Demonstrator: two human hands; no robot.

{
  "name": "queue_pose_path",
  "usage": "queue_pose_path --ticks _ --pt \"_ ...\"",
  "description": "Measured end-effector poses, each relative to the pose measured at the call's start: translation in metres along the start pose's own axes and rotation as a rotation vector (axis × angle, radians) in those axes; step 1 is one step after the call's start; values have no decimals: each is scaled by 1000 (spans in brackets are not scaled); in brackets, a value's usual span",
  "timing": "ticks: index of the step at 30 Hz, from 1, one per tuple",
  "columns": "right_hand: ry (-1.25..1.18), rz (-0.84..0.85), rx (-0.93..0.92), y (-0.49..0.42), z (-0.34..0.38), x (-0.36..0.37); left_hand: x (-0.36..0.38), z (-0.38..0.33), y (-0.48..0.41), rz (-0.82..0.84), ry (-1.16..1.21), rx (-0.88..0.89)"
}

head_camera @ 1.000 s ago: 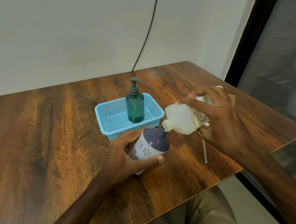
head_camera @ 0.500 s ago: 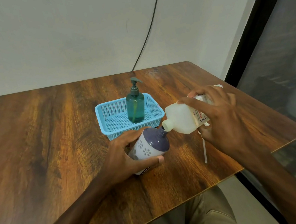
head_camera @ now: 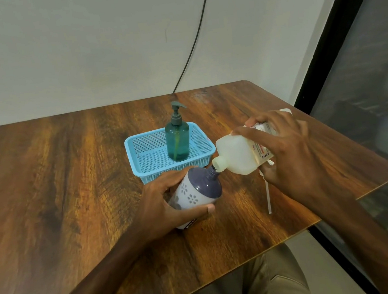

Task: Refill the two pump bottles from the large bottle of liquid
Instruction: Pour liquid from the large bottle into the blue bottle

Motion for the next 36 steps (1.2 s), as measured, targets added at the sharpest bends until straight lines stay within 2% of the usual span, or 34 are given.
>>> queue_pose_path --ticks 36 --pt "-12 28 -5 -5 10 -4 -1 -3 1 -1 7 22"
Point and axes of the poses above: each hand's wrist, its own y-axis away from the middle knuckle, its own x-axis out of the palm, z = x × y, the point moved 9 cm from there along -y, towards the middle knuckle, and after that the axes turned 1 degree about -x, right-handed, at the moved point
